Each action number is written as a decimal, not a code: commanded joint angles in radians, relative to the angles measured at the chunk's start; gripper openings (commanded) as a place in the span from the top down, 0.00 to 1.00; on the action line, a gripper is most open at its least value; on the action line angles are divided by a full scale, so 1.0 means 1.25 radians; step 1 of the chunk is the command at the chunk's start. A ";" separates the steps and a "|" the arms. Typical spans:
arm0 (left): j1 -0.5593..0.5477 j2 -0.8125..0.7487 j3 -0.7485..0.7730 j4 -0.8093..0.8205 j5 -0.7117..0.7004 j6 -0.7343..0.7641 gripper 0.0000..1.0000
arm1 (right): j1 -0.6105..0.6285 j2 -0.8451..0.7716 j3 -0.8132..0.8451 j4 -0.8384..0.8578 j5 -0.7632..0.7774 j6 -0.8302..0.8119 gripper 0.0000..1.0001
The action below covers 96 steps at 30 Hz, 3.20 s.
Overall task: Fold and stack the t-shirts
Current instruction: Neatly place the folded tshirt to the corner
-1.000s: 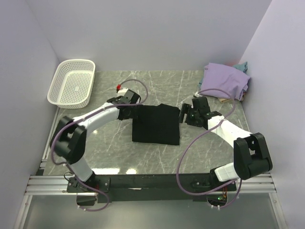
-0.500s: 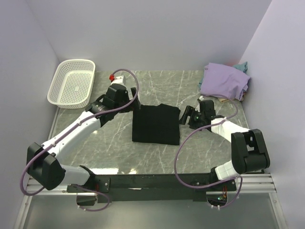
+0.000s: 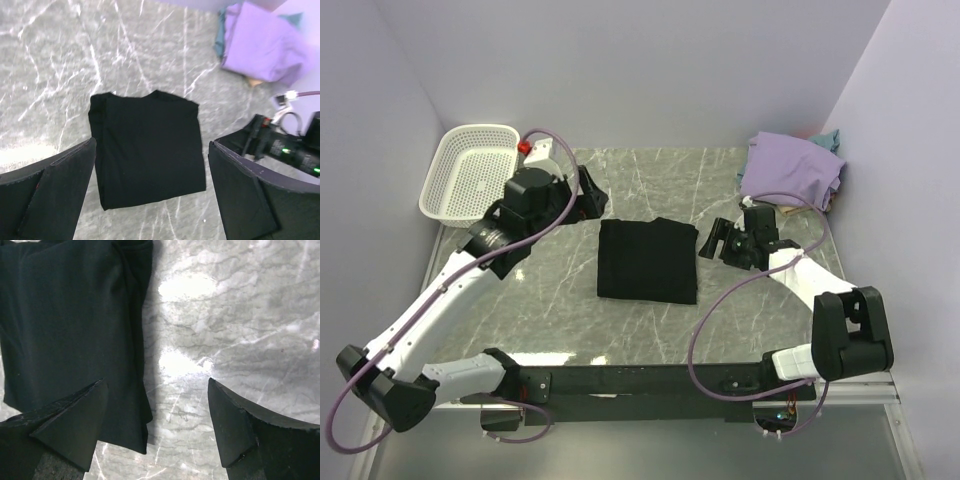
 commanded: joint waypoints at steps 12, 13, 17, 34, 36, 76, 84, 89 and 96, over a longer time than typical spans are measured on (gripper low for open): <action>0.002 -0.070 0.036 -0.009 0.026 0.025 0.01 | -0.048 0.128 -0.040 0.146 -0.199 0.010 0.13; 0.002 -0.070 0.031 -0.010 0.025 0.025 0.01 | -0.049 0.139 -0.039 0.145 -0.209 0.007 0.13; 0.001 -0.063 0.024 -0.010 0.021 0.030 0.00 | -0.049 0.194 -0.036 0.188 -0.293 0.021 0.13; 0.009 -0.059 0.003 -0.015 0.007 0.037 0.01 | 0.252 0.500 0.220 0.031 -0.197 0.078 0.16; 0.013 -0.071 -0.006 -0.016 0.002 0.041 0.01 | 0.277 0.516 0.220 0.077 -0.210 0.120 0.33; 0.042 0.067 0.003 0.081 0.181 0.050 0.00 | -0.194 0.568 0.866 -0.050 0.612 0.177 1.00; 0.042 0.080 0.010 0.087 0.193 0.046 0.01 | -0.237 0.557 0.798 0.024 0.772 0.161 1.00; 0.042 0.107 0.018 0.087 0.214 0.042 0.01 | -0.245 0.602 0.847 -0.006 0.807 0.109 0.87; 0.044 0.116 0.015 0.095 0.218 0.032 0.01 | -0.235 0.445 0.623 0.221 0.613 0.025 0.00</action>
